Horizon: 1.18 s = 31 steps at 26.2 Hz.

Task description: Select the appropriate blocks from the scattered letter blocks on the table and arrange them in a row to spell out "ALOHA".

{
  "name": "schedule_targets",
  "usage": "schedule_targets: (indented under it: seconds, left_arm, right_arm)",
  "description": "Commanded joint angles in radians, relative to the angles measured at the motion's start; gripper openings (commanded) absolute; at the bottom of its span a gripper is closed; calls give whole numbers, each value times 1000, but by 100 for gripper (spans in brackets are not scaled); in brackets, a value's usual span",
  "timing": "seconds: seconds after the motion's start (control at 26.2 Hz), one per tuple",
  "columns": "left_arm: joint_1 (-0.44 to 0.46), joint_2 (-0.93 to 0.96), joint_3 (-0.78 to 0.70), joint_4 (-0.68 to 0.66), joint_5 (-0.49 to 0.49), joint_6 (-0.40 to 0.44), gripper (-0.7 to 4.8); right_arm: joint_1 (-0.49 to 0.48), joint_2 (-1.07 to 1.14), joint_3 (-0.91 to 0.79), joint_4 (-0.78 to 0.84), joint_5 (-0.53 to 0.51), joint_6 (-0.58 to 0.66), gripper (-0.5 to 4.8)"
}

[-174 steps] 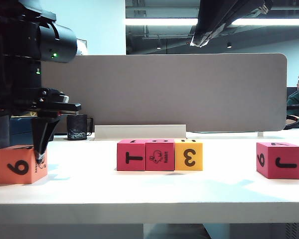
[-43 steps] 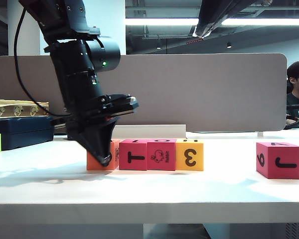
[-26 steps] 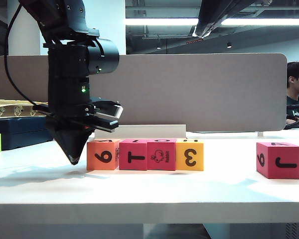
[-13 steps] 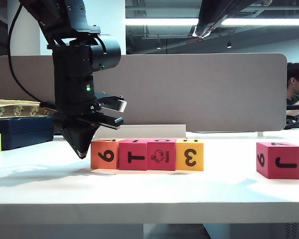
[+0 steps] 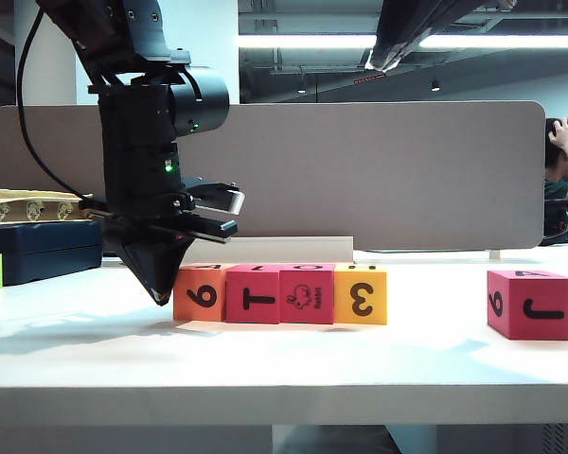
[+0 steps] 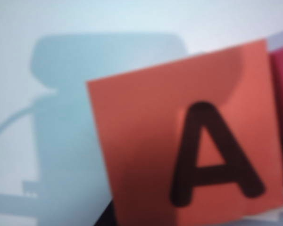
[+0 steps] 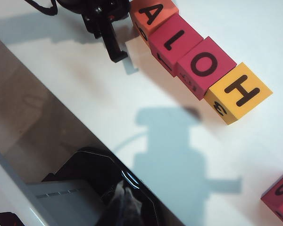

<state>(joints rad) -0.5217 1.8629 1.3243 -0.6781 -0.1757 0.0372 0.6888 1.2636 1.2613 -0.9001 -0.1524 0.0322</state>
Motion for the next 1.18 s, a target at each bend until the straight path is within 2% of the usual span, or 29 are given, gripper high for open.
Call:
schedule_targets:
  seconds: [0.04,0.34,0.46,0.8,0.88,0.95,1.03,1.18]
  left_arm:
    - [2,-4,4,-4,23,8,-6]
    - [2,-4,4,-4,24,8,-6]
    - [2,-4,4,-4,69,8,-6]
    - [1,-5,5,-39,89,8,-5]
    - [1,-9,5,-100,72,19,-6]
    - [2,-13,5,-113,-48,19,-6]
    - [2,-16,6,-100,-116,20,-6]
    - [2,-18,7,-52,-128,39,-6]
  right_arm:
    - [1,-3,3,21,2,2,-6]
    - [1,-3,3,22,3,2,-6]
    - [1,-3,3,22,5,2,-6]
    - [1,-3,3,21,5,2,-6]
    - [1,-3,3,21,5,2,-6]
    - [1,-3,3,22,5,2,-6]
    - [1,-3,3,22,5,2,-6]
    - [1,-3,3,22,5,2,-6]
